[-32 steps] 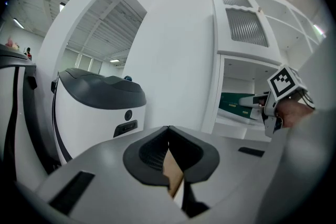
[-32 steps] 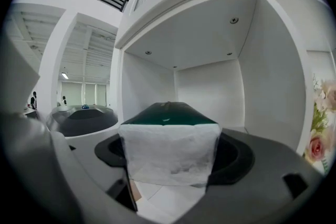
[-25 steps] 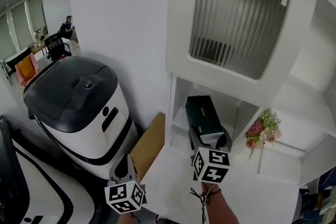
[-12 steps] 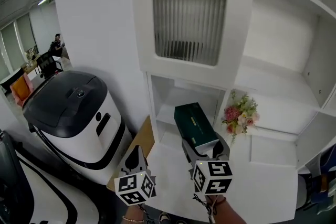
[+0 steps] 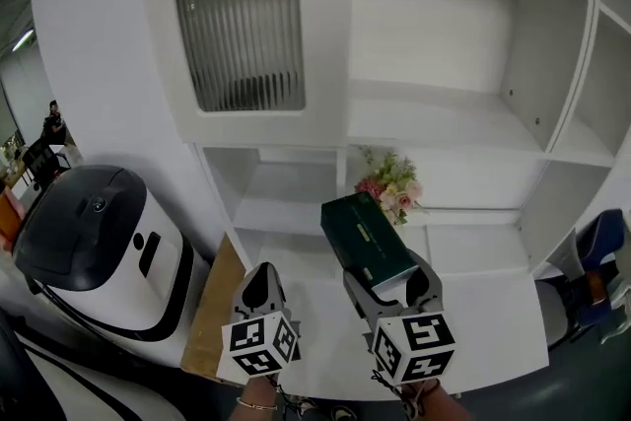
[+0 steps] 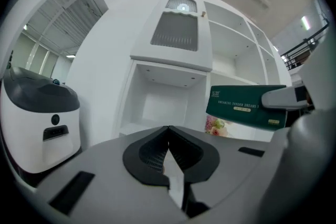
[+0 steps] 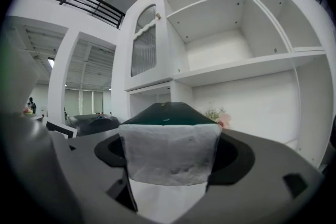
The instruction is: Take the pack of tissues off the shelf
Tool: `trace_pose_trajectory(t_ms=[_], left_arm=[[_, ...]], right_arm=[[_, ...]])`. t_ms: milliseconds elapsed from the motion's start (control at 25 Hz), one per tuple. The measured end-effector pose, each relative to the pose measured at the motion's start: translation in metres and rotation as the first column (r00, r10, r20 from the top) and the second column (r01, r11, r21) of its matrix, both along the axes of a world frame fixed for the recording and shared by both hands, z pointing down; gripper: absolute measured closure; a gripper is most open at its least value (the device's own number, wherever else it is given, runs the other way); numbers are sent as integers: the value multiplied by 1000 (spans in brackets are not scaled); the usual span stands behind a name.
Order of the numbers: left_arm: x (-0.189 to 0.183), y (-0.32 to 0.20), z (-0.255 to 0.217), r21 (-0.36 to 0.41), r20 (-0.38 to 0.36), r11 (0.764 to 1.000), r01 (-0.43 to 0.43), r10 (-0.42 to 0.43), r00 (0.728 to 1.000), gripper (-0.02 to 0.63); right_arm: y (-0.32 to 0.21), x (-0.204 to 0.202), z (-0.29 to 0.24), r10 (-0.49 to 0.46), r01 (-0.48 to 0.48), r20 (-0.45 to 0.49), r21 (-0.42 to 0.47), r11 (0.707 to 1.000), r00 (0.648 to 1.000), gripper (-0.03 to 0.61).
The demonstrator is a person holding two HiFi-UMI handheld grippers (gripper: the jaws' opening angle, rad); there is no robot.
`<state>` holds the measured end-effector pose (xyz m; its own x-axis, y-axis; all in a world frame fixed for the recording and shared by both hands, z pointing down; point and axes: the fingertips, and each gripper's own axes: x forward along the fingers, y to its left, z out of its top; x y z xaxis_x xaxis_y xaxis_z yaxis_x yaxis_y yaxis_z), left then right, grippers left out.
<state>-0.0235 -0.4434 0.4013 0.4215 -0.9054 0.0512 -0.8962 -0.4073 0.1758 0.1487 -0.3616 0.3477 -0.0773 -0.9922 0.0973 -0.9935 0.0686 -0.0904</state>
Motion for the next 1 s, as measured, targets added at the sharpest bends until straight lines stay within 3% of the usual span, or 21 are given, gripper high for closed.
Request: trace_pose_trajectory(t_ms=[280, 560, 760, 1000], left_arm=[[76, 4, -4, 9, 8, 987, -163, 163, 987, 595], [120, 6, -5, 18, 24, 963, -268, 267, 963, 595], [136, 3, -3, 12, 30, 954, -299, 298, 954, 595], [141, -3, -1, 9, 36, 950, -311, 310, 950, 595]], right_arm=[[35, 79, 6, 217, -217, 22, 1, 976, 976, 158], [69, 149, 22, 442, -442, 36, -5, 897, 896, 158], [79, 176, 35, 515, -515, 50, -27, 857, 855, 158], [79, 186, 42, 543, -542, 61, -32, 840, 838, 156]])
